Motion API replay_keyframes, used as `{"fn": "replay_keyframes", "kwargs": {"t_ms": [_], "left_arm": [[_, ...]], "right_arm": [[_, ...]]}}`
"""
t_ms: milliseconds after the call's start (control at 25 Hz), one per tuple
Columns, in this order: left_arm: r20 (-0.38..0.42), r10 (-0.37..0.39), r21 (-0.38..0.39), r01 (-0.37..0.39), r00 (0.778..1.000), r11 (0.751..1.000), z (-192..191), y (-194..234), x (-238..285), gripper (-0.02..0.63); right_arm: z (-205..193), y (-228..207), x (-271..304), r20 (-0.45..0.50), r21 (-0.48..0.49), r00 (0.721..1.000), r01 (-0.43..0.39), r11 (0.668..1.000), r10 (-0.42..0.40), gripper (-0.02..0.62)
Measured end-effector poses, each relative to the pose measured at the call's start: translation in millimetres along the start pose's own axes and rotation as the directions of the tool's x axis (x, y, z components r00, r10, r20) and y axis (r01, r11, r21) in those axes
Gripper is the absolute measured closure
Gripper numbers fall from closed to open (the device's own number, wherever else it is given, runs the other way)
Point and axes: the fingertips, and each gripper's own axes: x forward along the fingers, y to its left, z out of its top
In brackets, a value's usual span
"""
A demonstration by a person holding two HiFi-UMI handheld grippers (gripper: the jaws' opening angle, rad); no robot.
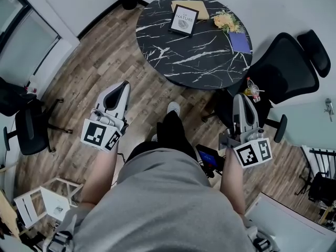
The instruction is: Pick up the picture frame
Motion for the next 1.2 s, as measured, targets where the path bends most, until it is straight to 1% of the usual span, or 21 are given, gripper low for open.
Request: {"fn": "replay_keyframes", "kwargs": {"t_ms": [360,800,1200], "left_arm": [[-0.018,0.012,0.002,-0.012,1.000,1.000,-1.5,9.7,23.9,0.600],[-0.014,0.037,0.015,-0.037,0.999,0.999,3.9,32.7,75.5,0.600],[-0.035,0.070,0.016,-0.069,0.997,0.997,-1.1,52.5,138.5,0.600]], "right_arm": [[-0.2,-16.4,32.0,-0.012,0.011,0.999,-0.033,0.999,0.033,0.568],[13.0,-47.1,89.1,-0.010,0.016,0.997,-0.078,0.997,0.078,0.568],[12.4,-96.4,148.3,-0.033,0.045,0.994,-0.106,0.993,0.107,0.568]]}}
